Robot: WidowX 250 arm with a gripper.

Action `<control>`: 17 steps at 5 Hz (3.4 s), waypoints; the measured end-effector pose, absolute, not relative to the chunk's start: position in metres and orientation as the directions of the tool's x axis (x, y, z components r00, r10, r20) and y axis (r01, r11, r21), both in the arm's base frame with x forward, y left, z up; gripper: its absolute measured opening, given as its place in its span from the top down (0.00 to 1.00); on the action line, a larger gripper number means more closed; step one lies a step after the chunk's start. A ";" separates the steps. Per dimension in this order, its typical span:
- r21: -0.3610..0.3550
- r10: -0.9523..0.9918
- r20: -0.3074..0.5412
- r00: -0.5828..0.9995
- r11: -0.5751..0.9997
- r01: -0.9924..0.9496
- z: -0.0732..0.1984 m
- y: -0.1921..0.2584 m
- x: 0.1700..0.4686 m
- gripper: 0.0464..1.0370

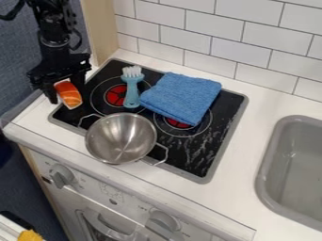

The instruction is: Moved orange object to the right side of burners

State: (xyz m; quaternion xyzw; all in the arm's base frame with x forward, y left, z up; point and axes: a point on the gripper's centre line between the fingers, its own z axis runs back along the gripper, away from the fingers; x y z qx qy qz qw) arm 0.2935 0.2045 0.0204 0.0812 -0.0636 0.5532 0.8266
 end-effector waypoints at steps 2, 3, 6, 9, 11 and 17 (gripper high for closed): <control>0.064 0.894 0.200 0.401 0.396 -0.916 0.020 0.198 0.298 0.46; 0.072 0.895 0.180 0.408 0.402 -0.913 0.021 0.193 0.297 0.46; -0.021 0.743 0.267 0.614 0.641 -0.767 0.088 0.127 0.318 0.46; -0.155 0.463 0.246 0.852 0.886 -0.437 0.088 0.049 0.340 0.46; -0.147 0.264 0.272 0.925 0.962 -0.231 0.081 -0.030 0.357 0.46; 0.027 0.134 0.189 0.973 0.990 -0.141 0.016 -0.104 0.376 0.38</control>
